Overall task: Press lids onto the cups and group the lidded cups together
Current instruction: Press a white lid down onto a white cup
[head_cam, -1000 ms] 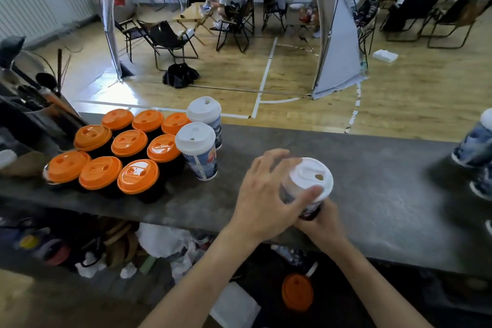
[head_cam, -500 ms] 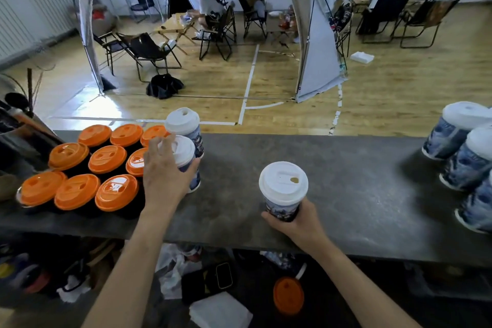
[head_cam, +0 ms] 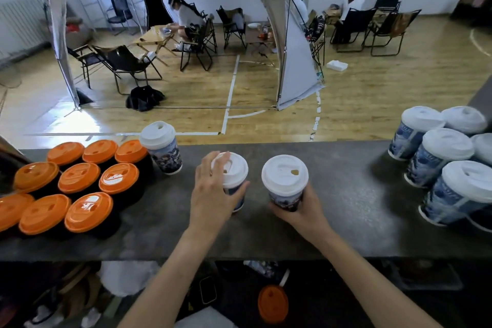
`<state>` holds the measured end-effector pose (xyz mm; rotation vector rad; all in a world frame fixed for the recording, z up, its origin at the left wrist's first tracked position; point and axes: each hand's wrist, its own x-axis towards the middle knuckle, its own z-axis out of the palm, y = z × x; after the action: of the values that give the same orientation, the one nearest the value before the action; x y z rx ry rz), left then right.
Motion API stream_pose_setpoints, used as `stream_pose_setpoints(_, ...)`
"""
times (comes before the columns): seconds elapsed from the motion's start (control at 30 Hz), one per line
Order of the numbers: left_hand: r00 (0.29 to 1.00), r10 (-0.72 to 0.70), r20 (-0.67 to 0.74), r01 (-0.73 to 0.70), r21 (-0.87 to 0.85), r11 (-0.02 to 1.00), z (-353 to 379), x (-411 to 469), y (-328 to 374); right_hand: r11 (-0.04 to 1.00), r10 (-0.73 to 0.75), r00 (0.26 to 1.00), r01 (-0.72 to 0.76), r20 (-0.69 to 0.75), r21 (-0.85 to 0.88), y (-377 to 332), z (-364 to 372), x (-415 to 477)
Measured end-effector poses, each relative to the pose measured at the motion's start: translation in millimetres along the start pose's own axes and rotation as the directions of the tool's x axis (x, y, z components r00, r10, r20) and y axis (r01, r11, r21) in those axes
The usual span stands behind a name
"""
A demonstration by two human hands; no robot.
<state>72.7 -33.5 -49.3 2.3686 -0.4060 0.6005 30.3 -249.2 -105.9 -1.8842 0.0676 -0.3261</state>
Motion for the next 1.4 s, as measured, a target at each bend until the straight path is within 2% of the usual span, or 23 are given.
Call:
stream_pose_setpoints(0.17, 1.000, 0.006, -0.018, -0.005, 0.010, 1.000, 10.8, 1.1, 1.5, 0.996, 0.077, 0.996, -0.080, -0.049, -0.051, 25.0, -35.1, 6.6)
stream_pose_setpoints(0.3, 1.000, 0.017, -0.018, -0.014, 0.126, 0.992, 9.5, 2.6, 2.8, 0.993, 0.102, 0.994, -0.103, -0.030, -0.062, 36.9, -37.1, 7.9)
stream_pose_setpoints(0.4, 0.981, 0.170, -0.093, -0.156, 0.142, 0.978, 2.9, 3.2, 22.1, 0.993, 0.092, 0.995, -0.094, -0.022, -0.070, 39.4, -37.8, 9.6)
stream_pose_setpoints(0.47, 0.945, 0.299, -0.134, -0.289, 0.084, 0.954, 0.5, 3.2, 47.9, 0.993, 0.088, 0.996, -0.089, -0.023, -0.077, 37.4, -38.8, 9.6)
stream_pose_setpoints(0.57, 0.916, 0.397, -0.051, -0.400, -0.105, 0.910, 10.4, 8.5, 86.6, 0.996, 0.072, 0.997, -0.073, -0.024, -0.055, 33.3, -40.4, 8.2)
stream_pose_setpoints(0.6, 0.924, 0.383, 0.020, -0.376, -0.152, 0.914, 17.4, 13.4, 96.9, 0.997, 0.064, 0.998, -0.065, -0.026, -0.049, 30.8, -40.8, 7.5)
stream_pose_setpoints(0.67, 0.939, 0.268, 0.215, -0.227, -0.195, 0.954, 35.5, 26.1, 113.7, 0.998, 0.045, 0.999, -0.046, -0.029, -0.048, 26.9, -40.6, 6.3)
stream_pose_setpoints(0.73, 0.909, 0.121, 0.398, -0.035, -0.216, 0.976, 53.8, 38.2, 123.5, 0.997, 0.045, 0.998, -0.047, -0.032, -0.054, 25.2, -39.2, 4.8)
stream_pose_setpoints(0.8, 0.869, 0.042, 0.493, 0.118, -0.288, 0.950, 68.3, 44.4, 126.2, 0.997, 0.063, 0.996, -0.066, -0.062, -0.045, 24.9, -39.2, 3.9)
stream_pose_setpoints(0.87, 0.886, 0.037, 0.463, 0.136, -0.335, 0.932, 76.3, 43.1, 123.0, 0.996, 0.084, 0.994, -0.086, -0.067, -0.029, 24.6, -40.0, 4.4)
stream_pose_setpoints(1.03, 0.959, -0.029, 0.281, 0.162, -0.465, 0.871, 88.7, 28.5, 116.7, 0.997, 0.082, 0.996, -0.082, -0.045, -0.003, 22.1, -41.3, 6.3)
stream_pose_setpoints(1.23, 0.978, -0.064, 0.196, 0.165, -0.555, 0.815, 99.9, 21.4, 115.6, 0.998, 0.058, 0.997, -0.057, -0.042, 0.040, 24.7, -42.4, 6.9)
stream_pose_setpoints(1.33, 0.974, -0.056, 0.218, 0.171, -0.558, 0.812, 99.0, 22.9, 113.4, 0.996, 0.079, 0.996, -0.081, 0.048, 0.047, 18.4, -46.7, 6.4)
stream_pose_setpoints(1.4, 0.972, -0.036, 0.232, 0.166, -0.567, 0.807, 96.1, 23.8, 111.4, 0.996, 0.086, 0.979, -0.090, 0.184, 0.016, 14.8, -56.6, 6.1)
